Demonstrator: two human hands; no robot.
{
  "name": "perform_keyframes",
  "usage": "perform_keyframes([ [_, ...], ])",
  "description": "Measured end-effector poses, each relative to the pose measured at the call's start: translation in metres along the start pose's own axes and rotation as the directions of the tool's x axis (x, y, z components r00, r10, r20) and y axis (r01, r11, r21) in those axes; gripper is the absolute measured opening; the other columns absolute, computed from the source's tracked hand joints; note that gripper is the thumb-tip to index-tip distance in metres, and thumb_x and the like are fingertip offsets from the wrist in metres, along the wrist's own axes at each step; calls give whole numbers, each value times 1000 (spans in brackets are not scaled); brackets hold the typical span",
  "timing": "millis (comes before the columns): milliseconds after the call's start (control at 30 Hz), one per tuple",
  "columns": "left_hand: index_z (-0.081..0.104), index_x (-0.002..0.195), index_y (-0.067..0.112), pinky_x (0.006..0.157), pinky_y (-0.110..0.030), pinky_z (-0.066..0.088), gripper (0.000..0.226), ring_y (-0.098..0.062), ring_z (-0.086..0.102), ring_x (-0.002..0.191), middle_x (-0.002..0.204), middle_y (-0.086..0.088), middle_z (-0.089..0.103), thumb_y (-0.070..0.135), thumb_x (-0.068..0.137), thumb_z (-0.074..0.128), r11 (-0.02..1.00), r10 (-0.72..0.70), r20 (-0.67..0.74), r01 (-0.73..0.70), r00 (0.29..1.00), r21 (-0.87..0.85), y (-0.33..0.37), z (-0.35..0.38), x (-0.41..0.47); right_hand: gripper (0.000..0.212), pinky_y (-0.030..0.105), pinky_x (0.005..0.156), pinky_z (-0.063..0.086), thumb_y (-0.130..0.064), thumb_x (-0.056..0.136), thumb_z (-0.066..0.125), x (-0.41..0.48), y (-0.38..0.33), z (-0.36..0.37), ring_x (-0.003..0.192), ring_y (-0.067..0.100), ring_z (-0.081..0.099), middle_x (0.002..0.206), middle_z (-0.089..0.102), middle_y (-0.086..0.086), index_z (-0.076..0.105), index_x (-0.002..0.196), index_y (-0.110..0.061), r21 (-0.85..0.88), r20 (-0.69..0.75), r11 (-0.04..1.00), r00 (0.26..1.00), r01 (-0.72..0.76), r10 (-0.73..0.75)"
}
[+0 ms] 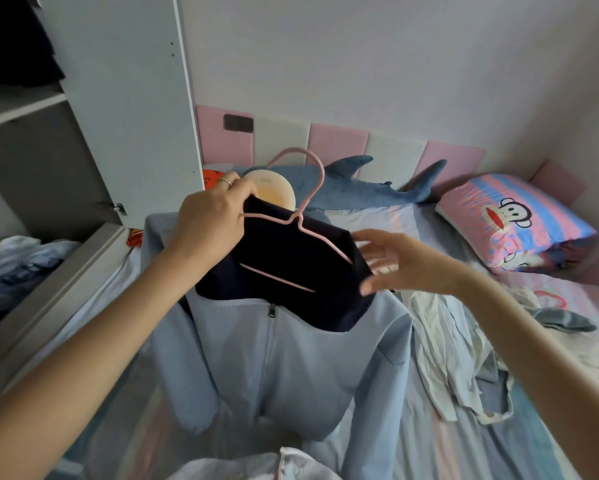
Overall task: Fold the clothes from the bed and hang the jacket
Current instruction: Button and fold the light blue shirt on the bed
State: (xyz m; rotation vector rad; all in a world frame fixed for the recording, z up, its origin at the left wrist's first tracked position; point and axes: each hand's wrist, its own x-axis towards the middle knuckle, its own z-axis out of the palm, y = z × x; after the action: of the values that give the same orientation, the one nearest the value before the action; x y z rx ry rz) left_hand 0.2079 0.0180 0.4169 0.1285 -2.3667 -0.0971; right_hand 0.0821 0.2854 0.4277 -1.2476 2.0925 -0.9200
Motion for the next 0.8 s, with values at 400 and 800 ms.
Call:
perform_keyframes([
  [400,35,106,16,46,-29,35,18,-32,54,50,63,-5,60,21,96,49,998,-66,-118,65,991,-14,-5,6,11,27,40,84,45,-31,94,58,8,22,9,83,12,54,91,65,11,63,99,-5,-409,-90,895,984,-179,156],
  [800,59,92,10,57,-30,44,38,-21,62,66,76,-2,68,42,78,73,953,-64,-4,60,998,-296,12,5,35,28,11,41,26,-26,93,60,73,-70,15,38,5,28,38,37,-10,71,71,-14,113,-416,989,908,100,-45],
])
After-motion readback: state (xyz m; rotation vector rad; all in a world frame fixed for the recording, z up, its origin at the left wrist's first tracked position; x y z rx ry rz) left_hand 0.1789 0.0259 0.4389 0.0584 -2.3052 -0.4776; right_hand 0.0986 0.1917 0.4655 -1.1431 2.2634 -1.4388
